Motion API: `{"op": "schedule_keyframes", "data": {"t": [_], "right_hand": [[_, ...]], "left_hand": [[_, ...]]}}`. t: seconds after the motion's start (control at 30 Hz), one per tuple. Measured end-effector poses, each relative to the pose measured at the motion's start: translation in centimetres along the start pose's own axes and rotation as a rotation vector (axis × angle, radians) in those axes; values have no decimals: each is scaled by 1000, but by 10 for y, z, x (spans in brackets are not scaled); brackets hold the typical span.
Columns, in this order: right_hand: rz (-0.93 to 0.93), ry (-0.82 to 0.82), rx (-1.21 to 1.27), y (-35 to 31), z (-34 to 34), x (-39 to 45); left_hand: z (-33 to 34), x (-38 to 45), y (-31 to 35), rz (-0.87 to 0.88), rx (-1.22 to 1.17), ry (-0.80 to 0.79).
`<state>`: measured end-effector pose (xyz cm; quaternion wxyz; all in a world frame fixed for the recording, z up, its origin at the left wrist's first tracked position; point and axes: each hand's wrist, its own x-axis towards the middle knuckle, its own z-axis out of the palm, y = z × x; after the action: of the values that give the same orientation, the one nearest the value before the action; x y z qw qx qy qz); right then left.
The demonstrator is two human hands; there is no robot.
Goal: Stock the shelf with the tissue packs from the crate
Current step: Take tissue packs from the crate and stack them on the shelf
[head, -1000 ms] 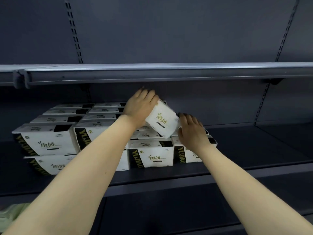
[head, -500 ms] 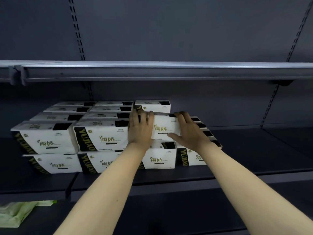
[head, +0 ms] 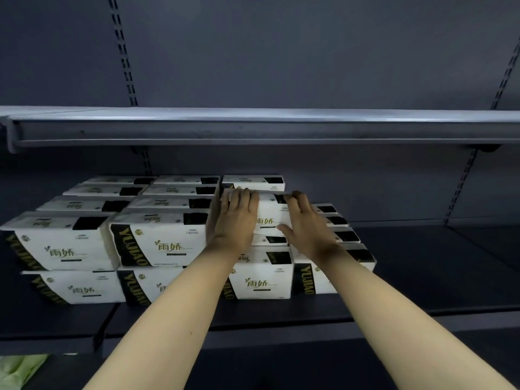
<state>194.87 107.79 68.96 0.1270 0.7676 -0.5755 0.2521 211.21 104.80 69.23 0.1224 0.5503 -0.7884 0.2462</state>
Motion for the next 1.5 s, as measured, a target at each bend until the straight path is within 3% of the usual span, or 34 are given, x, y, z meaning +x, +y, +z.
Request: {"op": "schedule_keyframes", "data": {"t": [0.6,1.0,1.23,1.37,1.5], "right_hand": [[10,-41,74,13,34,52],[53,37,-102,-4,25,39],[39,116,-125,-28,15,13],[66,22,-133,-61,10,-15],[98,50,-130,-101,11,-48]], "left_hand": [[23,43,-9,-88,-5,-65],[-1,35,-3,-88,-14,-29],[-24,-6,0,-13,-37,-16],[-43,-45,-11,1,-59,-60],[-61,-93,-30,12,-118,-25]]}}
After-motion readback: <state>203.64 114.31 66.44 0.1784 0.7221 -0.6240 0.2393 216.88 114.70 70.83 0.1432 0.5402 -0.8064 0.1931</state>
